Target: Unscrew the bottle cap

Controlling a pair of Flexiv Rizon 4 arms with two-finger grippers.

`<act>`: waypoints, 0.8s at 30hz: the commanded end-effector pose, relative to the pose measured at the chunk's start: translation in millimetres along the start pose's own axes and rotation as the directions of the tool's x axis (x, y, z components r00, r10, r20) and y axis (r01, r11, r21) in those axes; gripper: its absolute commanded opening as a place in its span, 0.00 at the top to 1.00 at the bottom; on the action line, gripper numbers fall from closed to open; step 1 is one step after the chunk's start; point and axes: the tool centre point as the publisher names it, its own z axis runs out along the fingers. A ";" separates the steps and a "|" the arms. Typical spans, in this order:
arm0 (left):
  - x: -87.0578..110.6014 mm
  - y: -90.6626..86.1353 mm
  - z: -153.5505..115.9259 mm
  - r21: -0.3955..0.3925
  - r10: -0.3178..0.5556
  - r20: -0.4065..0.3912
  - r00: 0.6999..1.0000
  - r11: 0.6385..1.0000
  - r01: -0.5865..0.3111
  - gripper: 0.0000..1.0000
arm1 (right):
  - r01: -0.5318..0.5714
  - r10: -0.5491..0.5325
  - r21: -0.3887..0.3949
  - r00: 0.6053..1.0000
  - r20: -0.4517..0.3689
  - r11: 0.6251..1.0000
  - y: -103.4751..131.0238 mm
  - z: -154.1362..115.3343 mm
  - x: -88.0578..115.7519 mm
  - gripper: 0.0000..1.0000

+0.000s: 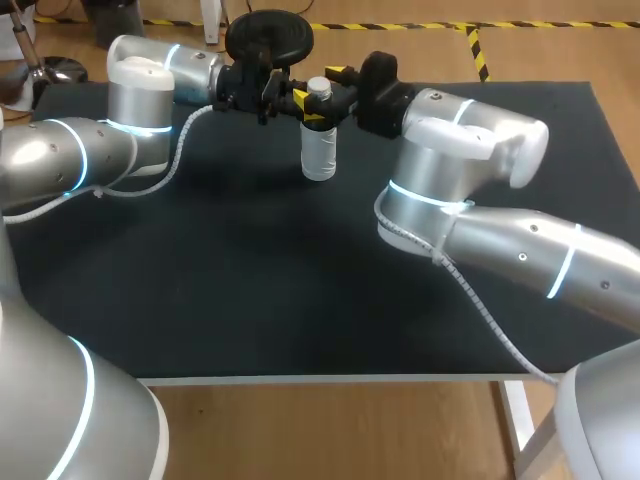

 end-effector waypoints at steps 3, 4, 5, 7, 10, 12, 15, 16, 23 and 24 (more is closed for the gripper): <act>-3.2 0.5 -0.5 0.000 0.000 -0.008 1.000 1.000 0.000 1.00 | 0.001 -0.001 0.000 1.000 -0.010 1.000 -2.5 5.4 -4.6 0.20; -3.2 0.5 -0.5 0.000 0.000 -0.008 1.000 1.000 0.000 1.00 | 0.002 -0.002 0.000 1.000 -0.011 1.000 -2.3 6.1 -4.9 0.22; -3.2 0.5 -0.5 0.000 0.000 -0.008 1.000 1.000 0.000 1.00 | 0.002 -0.002 -0.001 1.000 -0.012 1.000 -2.2 6.8 -5.8 0.28; -3.2 0.5 -0.5 0.000 0.000 -0.008 1.000 1.000 0.000 1.00 | 0.003 -0.003 -0.001 1.000 -0.013 1.000 -2.1 7.2 -6.4 0.36; -3.2 0.5 -0.5 0.000 0.000 -0.008 1.000 1.000 0.000 1.00 | 0.003 -0.003 0.000 1.000 -0.016 1.000 -2.4 7.3 -8.0 0.52; -3.2 0.5 -0.5 0.000 0.000 -0.008 1.000 1.000 0.000 1.00 | 0.001 -0.001 0.000 1.000 -0.017 1.000 -3.2 7.7 -9.6 0.56; -3.2 0.5 -0.5 0.000 0.000 -0.008 1.000 1.000 0.000 1.00 | -0.004 0.004 -0.003 1.000 -0.021 1.000 -3.4 8.0 -10.1 0.76; -3.2 0.5 -0.5 0.000 0.000 -0.008 1.000 1.000 0.000 1.00 | -0.005 0.005 -0.003 1.000 -0.021 1.000 -3.6 8.2 -10.5 0.85; -3.2 0.5 -0.5 0.000 0.000 -0.008 1.000 1.000 0.000 1.00 | -0.010 0.010 -0.006 0.999 -0.039 1.000 -6.3 7.9 -16.2 1.00; -3.2 0.5 -0.5 0.000 0.000 -0.008 1.000 1.000 0.000 1.00 | -0.011 0.010 -0.012 0.999 -0.052 1.000 -6.7 7.2 -17.5 1.00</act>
